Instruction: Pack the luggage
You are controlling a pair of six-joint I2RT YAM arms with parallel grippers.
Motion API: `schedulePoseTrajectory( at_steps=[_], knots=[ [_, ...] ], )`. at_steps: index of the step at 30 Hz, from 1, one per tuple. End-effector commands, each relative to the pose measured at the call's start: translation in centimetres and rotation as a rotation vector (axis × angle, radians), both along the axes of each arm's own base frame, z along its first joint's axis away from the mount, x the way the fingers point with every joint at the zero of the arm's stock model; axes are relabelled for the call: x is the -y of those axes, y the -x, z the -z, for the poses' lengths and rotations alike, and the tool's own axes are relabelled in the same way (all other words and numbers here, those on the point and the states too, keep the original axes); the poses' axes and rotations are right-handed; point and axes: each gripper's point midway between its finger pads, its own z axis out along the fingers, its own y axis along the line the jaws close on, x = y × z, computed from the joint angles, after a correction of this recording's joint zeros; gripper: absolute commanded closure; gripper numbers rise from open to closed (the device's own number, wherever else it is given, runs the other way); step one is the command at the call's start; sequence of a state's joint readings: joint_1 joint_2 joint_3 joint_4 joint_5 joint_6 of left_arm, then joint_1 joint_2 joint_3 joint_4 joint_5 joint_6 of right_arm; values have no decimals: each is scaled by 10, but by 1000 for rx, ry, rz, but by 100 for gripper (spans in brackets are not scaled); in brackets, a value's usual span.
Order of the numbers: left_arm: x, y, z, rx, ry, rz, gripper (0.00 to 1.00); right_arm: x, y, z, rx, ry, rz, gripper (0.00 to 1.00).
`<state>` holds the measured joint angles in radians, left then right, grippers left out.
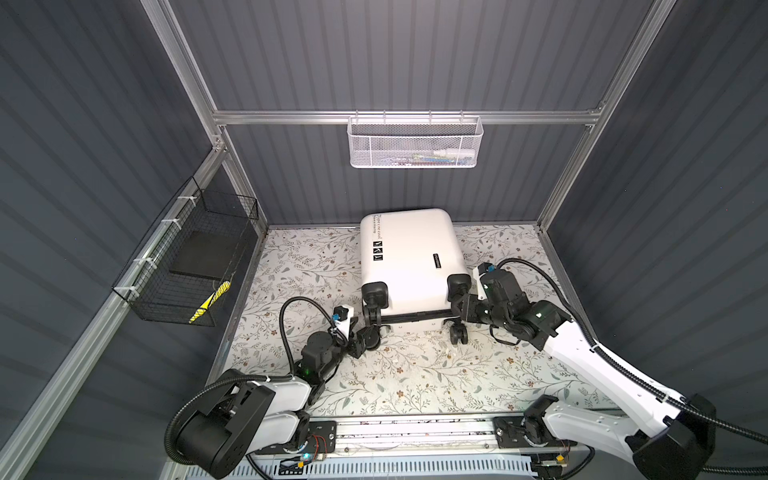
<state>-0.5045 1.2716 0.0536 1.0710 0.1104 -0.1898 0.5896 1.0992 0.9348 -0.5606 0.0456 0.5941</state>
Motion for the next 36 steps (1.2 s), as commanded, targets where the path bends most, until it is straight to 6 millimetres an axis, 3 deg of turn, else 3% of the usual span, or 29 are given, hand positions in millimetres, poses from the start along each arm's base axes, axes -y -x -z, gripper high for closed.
schedulePoseTrajectory(
  at_steps=[1, 13, 22, 30, 36],
  knots=[
    [0, 0, -9, 56, 19, 23, 43, -3, 4, 5, -16, -4, -23, 87],
    [0, -10, -15, 49, 98, 63, 47, -1, 5, 7, -20, 3, -20, 87],
    [3, -11, -21, 58, 140, 82, 58, 1, 6, 8, -20, 14, -21, 87],
    [2, -8, -21, 41, 147, 82, 74, 0, 5, 9, -25, 14, -23, 88],
    [-1, -7, -22, 28, 138, 63, 79, -2, 4, 8, -24, 9, -24, 88]
  ],
)
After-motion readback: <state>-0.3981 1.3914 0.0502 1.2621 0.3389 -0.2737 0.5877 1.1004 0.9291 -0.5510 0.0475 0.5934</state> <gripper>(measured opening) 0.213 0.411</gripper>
